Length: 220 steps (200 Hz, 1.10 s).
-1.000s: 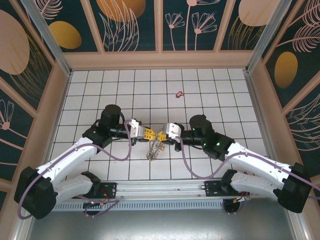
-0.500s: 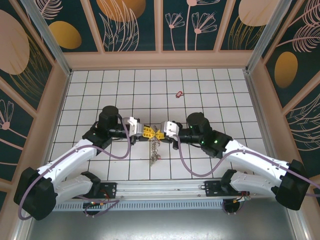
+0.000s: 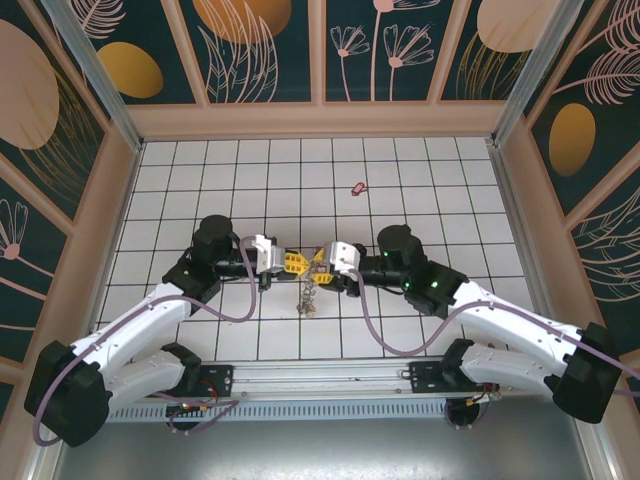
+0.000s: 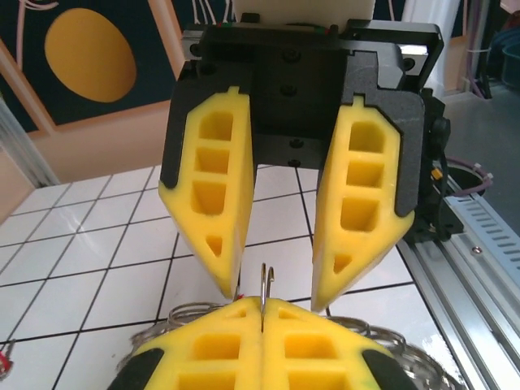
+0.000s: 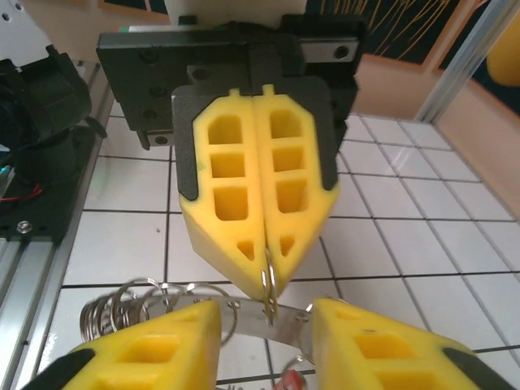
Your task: Put the keys on the keyring
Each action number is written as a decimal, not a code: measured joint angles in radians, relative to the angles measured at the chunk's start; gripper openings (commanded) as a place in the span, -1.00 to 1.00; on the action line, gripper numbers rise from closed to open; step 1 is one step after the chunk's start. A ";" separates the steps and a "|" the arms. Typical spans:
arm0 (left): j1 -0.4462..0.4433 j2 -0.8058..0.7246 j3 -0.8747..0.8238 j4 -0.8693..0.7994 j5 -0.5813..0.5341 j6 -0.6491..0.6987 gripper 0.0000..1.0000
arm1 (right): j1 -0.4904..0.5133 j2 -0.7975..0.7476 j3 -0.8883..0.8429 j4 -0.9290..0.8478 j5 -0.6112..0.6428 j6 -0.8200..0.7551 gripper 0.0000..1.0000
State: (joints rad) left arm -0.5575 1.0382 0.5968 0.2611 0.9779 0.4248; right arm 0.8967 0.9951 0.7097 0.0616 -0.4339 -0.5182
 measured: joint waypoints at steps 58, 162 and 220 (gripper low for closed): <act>0.000 -0.017 -0.052 0.117 -0.126 -0.097 -1.00 | -0.135 -0.111 -0.065 0.114 0.226 0.130 0.98; 0.000 0.031 -0.069 0.184 -0.346 -0.245 -1.00 | -0.515 0.402 0.231 -0.076 0.679 0.962 0.12; 0.006 0.067 -0.069 0.183 -0.386 -0.298 -1.00 | -0.537 0.760 0.488 -0.137 0.547 1.044 -0.04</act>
State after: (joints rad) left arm -0.5510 1.1053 0.5282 0.4446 0.5922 0.1265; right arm 0.3592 1.7554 1.1973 -0.0750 0.1131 0.5255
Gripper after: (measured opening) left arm 0.066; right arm 0.487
